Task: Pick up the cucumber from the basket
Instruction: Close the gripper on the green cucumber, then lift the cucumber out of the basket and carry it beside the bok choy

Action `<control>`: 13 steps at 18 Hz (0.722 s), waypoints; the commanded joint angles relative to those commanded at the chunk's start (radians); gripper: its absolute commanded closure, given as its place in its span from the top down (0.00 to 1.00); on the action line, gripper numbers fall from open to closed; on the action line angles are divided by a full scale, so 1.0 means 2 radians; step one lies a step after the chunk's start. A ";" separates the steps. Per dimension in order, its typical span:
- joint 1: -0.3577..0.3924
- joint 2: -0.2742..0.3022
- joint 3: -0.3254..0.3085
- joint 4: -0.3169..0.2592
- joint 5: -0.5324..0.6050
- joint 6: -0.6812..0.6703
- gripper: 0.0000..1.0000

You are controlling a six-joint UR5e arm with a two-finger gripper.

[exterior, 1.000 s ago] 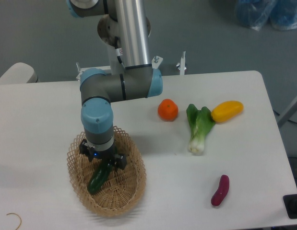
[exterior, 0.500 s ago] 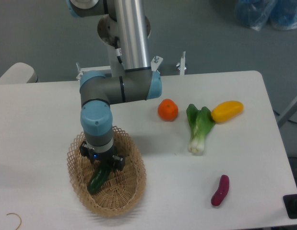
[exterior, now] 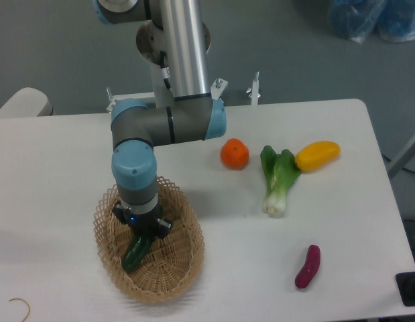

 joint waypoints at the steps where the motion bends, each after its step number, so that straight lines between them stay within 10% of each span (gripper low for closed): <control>1: 0.000 0.001 0.001 0.000 0.000 0.000 0.47; 13: 0.066 0.074 0.078 -0.042 0.040 0.109 0.47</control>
